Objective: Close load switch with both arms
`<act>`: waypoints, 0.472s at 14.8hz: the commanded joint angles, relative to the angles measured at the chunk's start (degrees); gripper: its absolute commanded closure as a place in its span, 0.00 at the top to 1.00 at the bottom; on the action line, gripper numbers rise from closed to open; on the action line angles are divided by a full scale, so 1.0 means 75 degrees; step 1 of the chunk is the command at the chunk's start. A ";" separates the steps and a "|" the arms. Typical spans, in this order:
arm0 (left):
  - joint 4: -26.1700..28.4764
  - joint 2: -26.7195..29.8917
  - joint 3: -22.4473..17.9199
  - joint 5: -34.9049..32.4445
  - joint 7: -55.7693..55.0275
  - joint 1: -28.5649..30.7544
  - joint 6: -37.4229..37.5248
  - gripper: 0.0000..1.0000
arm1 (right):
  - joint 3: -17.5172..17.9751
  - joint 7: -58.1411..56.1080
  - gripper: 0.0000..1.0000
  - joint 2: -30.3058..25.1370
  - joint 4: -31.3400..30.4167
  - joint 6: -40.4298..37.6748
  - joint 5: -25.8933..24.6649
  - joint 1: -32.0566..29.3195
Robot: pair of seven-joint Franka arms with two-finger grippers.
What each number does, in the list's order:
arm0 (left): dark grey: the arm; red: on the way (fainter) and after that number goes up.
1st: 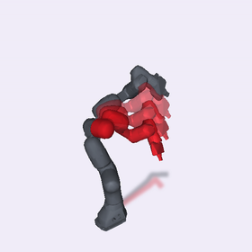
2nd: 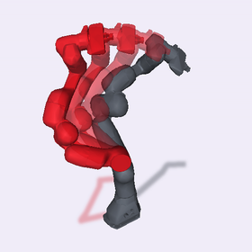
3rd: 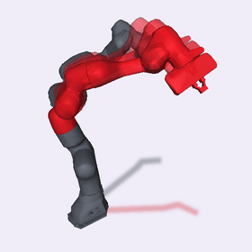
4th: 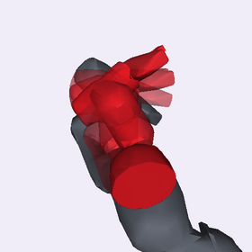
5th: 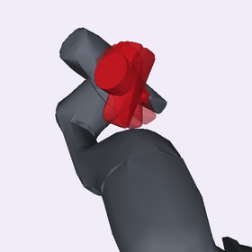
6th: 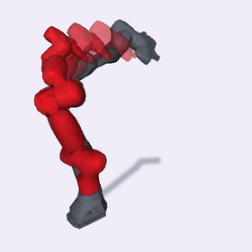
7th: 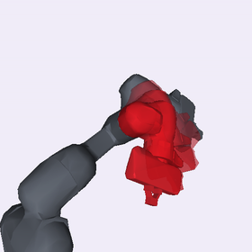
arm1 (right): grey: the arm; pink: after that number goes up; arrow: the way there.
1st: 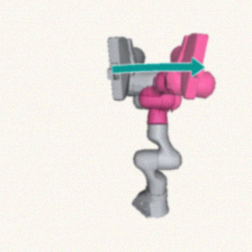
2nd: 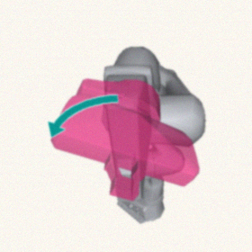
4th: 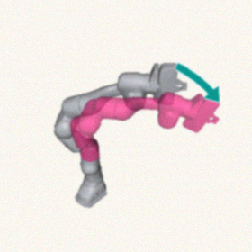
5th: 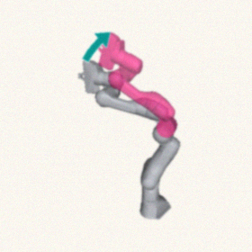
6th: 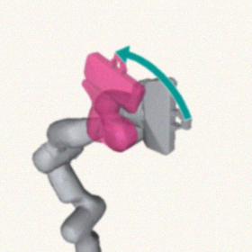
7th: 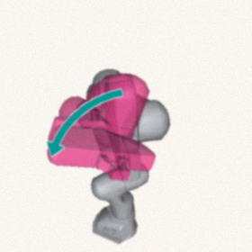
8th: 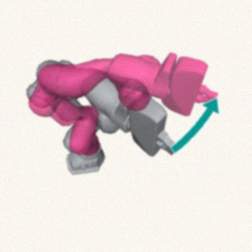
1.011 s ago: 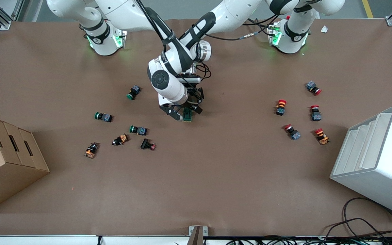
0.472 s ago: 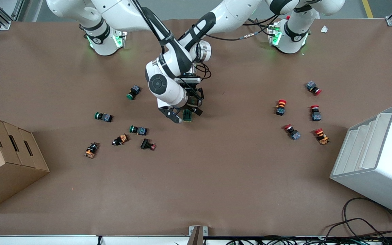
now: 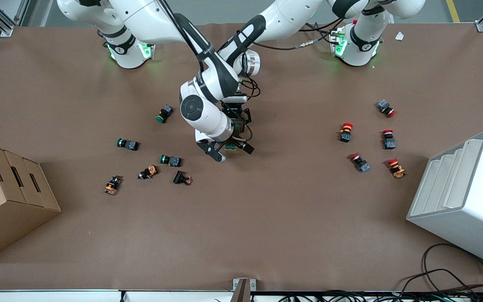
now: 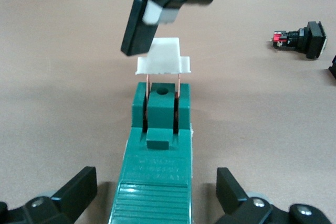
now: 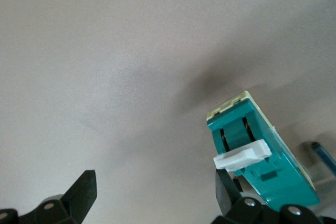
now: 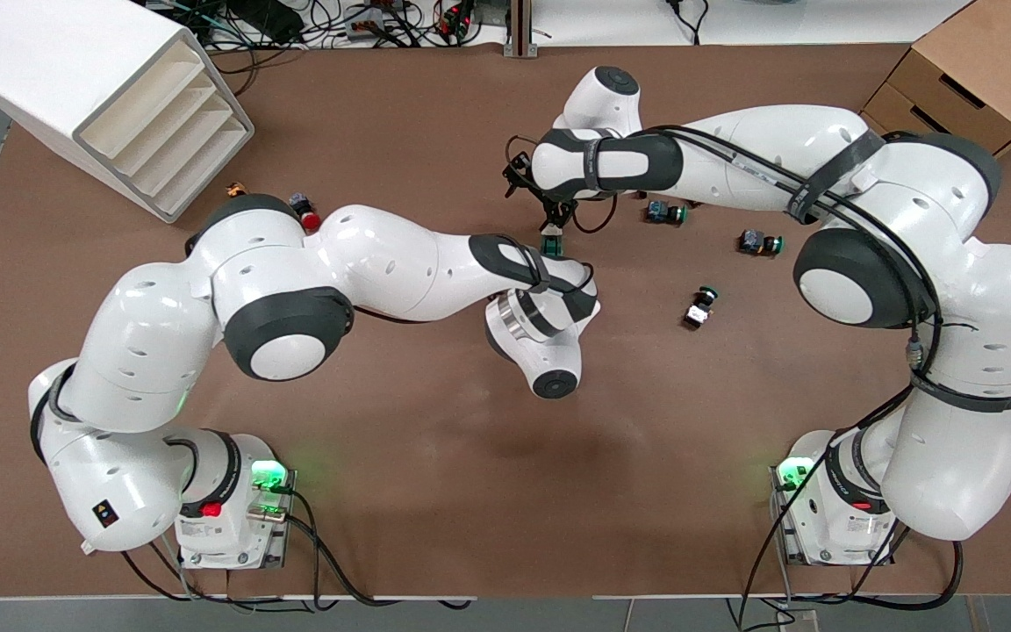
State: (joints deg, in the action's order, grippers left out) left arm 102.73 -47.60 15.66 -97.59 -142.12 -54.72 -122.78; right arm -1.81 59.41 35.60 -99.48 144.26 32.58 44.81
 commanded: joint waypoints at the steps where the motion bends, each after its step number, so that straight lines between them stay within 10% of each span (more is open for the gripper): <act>1: -0.0362 -0.0356 -0.0061 -0.0031 -0.0047 0.0078 -0.0293 1.00 | 0.0066 -0.0117 1.00 0.0268 0.0220 0.0101 0.0085 -0.0057; 7: -0.0385 -0.0356 -0.0061 -0.0031 -0.0047 0.0078 -0.0293 1.00 | 0.0031 -0.1333 1.00 0.0409 0.0279 0.0125 0.0015 -0.0407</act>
State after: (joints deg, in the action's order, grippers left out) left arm 102.69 -47.61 15.63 -97.59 -142.12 -54.70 -122.90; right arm -1.80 54.44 37.35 -98.01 144.92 32.59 43.95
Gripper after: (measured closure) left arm 0.000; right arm 0.000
